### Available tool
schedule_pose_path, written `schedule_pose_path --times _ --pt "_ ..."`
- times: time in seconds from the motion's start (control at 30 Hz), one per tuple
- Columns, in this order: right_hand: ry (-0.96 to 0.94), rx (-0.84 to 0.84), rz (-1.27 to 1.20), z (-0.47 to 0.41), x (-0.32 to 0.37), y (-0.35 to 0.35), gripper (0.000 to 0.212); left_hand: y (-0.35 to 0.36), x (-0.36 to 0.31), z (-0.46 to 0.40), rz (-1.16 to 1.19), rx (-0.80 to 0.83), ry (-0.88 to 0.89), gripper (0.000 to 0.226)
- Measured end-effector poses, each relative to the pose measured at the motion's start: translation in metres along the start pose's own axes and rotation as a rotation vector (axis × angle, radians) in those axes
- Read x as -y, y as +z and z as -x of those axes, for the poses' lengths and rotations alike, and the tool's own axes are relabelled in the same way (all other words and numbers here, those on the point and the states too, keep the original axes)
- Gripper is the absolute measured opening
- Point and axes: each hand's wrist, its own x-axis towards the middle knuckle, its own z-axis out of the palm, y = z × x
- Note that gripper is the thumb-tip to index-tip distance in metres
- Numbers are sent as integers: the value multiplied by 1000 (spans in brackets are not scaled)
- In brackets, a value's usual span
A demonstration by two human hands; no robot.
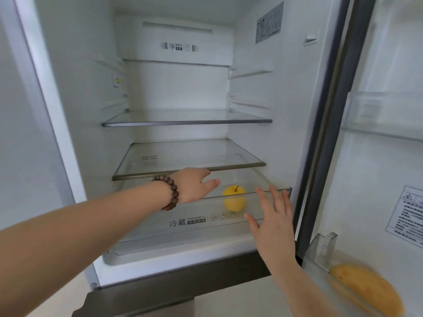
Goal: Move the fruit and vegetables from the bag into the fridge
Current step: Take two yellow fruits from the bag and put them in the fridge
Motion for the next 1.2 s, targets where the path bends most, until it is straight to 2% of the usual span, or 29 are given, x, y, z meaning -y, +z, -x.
schedule_pose_path --times 0.17,0.3,0.43,0.5,0.7,0.8,1.03,1.2 --pt "25 130 -37 4 5 -9 75 15 -1 66 -87 -188 -40 65" --pt "44 191 -55 9 9 -16 78 32 -1 104 -137 -268 -50 71" --pt "46 205 -117 28 17 -25 74 47 -4 132 -173 -320 -87 92" --pt "46 218 -146 42 23 -30 72 57 -6 141 -164 -332 -93 92" --pt "97 227 -168 91 33 -44 67 93 -11 159 -49 -260 -75 73" --pt "174 227 -157 122 31 -46 65 115 -13 164 -10 -222 -20 71" --pt "399 188 -34 222 29 -60 57 172 -25 202 107 -87 197 68" --pt "670 93 79 318 25 -97 57 213 -55 249 130 30 415 67"
